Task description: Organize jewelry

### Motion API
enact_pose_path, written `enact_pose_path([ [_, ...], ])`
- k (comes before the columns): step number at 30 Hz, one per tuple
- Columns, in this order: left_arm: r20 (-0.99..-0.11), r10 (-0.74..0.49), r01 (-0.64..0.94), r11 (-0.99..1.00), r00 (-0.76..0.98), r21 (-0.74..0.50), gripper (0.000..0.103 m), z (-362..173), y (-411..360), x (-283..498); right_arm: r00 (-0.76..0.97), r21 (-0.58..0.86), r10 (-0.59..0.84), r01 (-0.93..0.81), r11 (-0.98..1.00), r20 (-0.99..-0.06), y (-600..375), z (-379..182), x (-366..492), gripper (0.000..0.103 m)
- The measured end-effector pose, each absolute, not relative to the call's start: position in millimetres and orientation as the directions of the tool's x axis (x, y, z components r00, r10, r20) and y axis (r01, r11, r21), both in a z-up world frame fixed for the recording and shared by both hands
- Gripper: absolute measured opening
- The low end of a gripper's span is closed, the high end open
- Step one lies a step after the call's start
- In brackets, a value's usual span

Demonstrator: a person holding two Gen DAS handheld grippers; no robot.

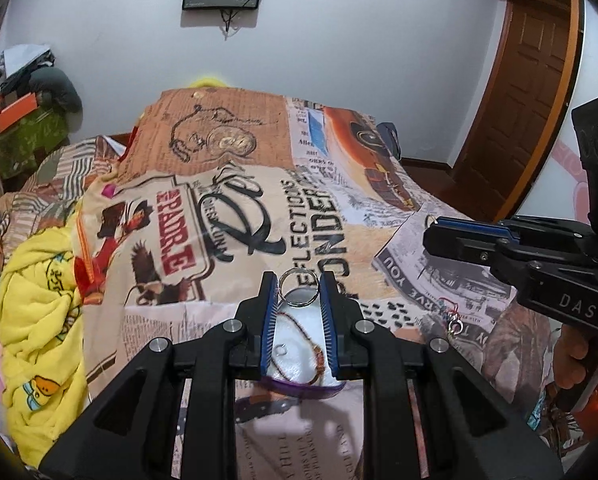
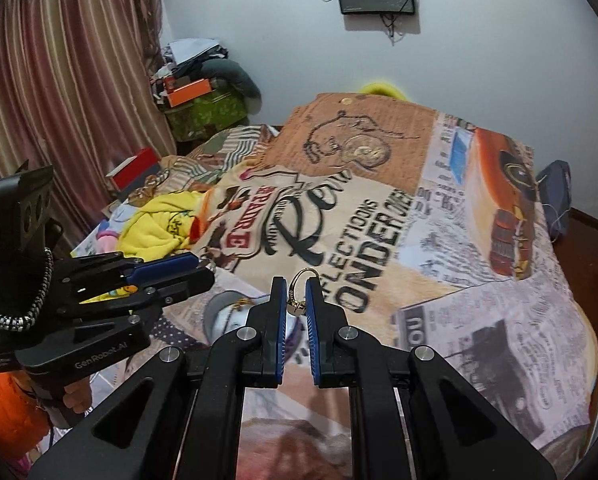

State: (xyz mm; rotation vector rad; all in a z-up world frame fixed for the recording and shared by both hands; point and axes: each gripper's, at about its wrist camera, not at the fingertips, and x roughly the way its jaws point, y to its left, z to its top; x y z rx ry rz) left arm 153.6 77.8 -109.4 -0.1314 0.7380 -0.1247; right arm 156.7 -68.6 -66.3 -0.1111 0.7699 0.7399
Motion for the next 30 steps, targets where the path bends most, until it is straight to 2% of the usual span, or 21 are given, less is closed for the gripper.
enact_pose_path([
  [16,-0.734,-0.192,0.071,0.979,0.651,-0.193,0.020,-156.6,89.5,158.3,0.345,0.196,0.546,-0.682,0.705,-0.763,-27.1,-115.5,165.1,0.009],
  [30,-0.750,-0.194,0.038,0.975,0.632,-0.221,0.020,-166.7,106.4,162.7,0.303,0.200,0.530,-0.691,0.695,-0.792,-14.3,-134.2,170.4,0.009],
])
